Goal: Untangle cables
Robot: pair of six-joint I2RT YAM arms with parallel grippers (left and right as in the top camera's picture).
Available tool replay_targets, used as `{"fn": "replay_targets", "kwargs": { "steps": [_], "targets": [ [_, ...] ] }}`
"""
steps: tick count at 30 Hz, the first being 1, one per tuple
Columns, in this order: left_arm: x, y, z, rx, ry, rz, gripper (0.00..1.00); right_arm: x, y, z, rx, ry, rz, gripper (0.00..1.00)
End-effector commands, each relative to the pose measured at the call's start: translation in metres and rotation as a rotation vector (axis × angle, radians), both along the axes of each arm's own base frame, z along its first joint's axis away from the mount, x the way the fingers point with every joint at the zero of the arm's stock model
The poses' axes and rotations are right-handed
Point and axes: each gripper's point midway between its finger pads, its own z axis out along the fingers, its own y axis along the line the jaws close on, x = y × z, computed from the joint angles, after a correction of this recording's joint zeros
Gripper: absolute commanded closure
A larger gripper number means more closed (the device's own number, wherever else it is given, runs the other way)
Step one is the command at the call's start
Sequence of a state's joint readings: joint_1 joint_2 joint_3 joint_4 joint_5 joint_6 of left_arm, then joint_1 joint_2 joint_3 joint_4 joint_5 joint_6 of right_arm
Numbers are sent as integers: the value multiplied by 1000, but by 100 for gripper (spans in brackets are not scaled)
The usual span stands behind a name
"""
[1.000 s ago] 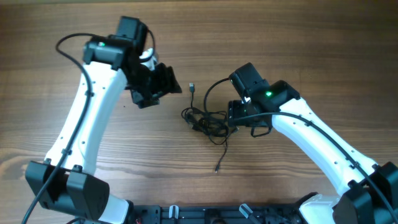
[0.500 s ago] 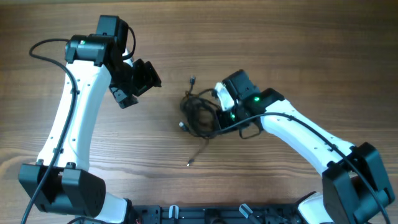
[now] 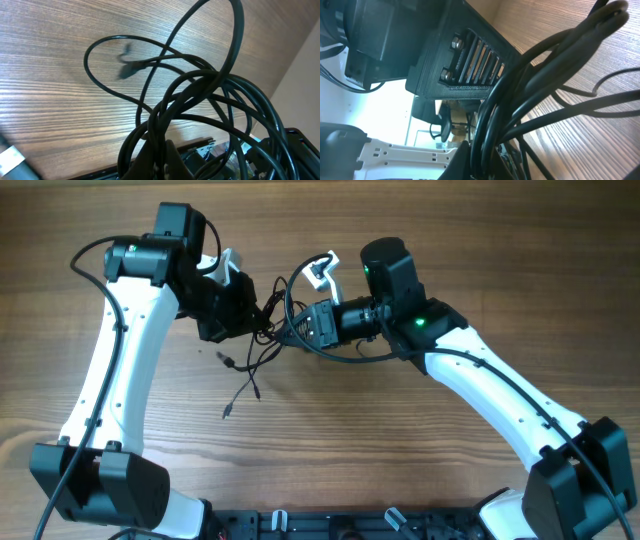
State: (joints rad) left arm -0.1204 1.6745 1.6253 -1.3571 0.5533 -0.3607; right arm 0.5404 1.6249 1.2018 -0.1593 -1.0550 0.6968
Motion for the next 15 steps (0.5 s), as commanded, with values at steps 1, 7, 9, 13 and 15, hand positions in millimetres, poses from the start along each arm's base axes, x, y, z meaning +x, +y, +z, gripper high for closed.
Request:
{"fn": "replay_targets", "kwargs": {
  "steps": [1, 7, 9, 13, 15],
  "targets": [
    [8, 5, 6, -4, -38, 18, 96, 8, -9, 5, -10, -13, -33, 96],
    [22, 37, 32, -234, -17, 191, 96, 40, -118, -116, -728, 49, -443, 96],
    [25, 49, 36, -267, -21, 230, 96, 41, -125, -120, -769, 47, -466, 83],
    [26, 44, 58, -425, -56, 204, 96, 39, -112, -113, -697, 51, -427, 53],
    [26, 38, 73, -515, -103, 153, 96, 26, -68, -76, -410, -3, -215, 43]
  ]
}}
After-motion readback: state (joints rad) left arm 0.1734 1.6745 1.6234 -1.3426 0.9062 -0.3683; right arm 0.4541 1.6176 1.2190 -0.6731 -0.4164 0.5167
